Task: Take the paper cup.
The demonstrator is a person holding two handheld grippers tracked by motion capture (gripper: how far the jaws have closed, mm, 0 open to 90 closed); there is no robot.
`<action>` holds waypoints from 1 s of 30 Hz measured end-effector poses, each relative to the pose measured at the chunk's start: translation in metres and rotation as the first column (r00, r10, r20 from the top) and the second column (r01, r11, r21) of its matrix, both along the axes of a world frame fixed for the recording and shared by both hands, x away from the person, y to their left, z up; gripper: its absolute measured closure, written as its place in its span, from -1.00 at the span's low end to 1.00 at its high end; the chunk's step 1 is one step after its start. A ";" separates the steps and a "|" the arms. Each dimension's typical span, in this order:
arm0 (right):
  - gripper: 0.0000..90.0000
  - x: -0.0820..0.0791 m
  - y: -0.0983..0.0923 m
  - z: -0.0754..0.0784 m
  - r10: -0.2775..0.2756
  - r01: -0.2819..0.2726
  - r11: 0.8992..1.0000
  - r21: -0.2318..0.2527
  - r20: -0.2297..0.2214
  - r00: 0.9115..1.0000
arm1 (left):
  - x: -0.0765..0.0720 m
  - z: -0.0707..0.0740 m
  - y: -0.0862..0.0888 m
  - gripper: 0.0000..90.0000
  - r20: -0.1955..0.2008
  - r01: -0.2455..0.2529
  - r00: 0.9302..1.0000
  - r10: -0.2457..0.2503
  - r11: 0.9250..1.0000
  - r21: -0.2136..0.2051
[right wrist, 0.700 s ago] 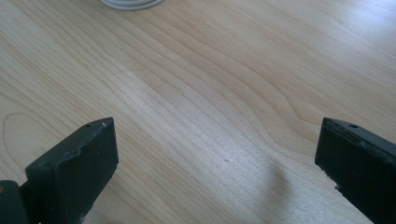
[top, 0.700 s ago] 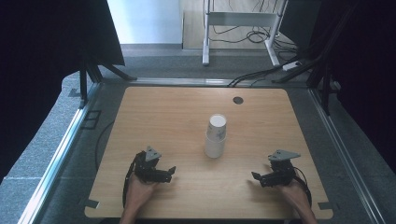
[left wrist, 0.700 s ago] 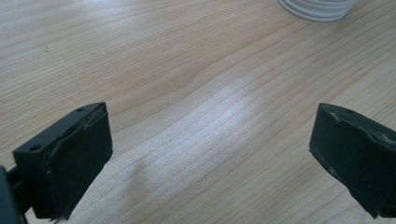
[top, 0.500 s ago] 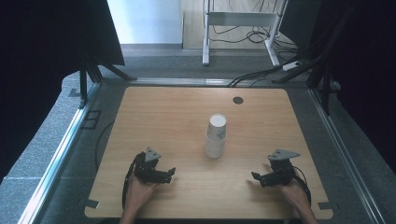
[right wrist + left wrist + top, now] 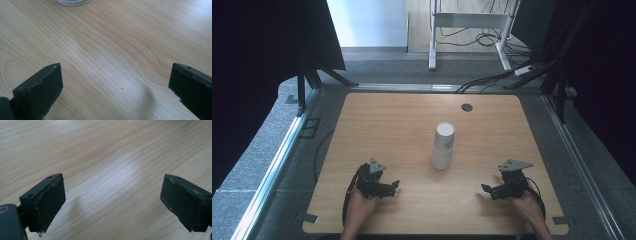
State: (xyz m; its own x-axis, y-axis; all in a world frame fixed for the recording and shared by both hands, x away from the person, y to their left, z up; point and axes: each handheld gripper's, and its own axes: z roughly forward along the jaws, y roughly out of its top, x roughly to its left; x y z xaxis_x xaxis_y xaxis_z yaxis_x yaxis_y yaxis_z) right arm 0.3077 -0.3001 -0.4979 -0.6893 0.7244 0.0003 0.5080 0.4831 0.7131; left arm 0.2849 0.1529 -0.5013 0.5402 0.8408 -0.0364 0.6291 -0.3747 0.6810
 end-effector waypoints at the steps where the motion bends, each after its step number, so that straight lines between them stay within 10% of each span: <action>1: -1.00 0.000 0.000 0.001 0.003 -0.003 1.000 0.002 -0.003 1.000 | 0.000 0.000 0.000 -0.86 0.002 0.006 1.000 -0.006 1.000 -0.001; 30: -1.00 0.010 0.008 0.033 0.074 -0.073 0.994 0.082 -0.015 0.997 | 0.016 0.025 -0.014 -1.00 0.026 0.079 0.997 -0.078 0.994 -0.075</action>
State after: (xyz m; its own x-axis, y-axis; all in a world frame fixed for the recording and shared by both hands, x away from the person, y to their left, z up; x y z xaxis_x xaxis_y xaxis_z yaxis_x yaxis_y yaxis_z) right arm 0.3175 -0.2924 -0.4650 -0.7402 0.6687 0.0696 0.4859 0.4605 0.7429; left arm 0.3013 0.1386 -0.4764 0.6057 0.7911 -0.0856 0.5840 -0.3689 0.7231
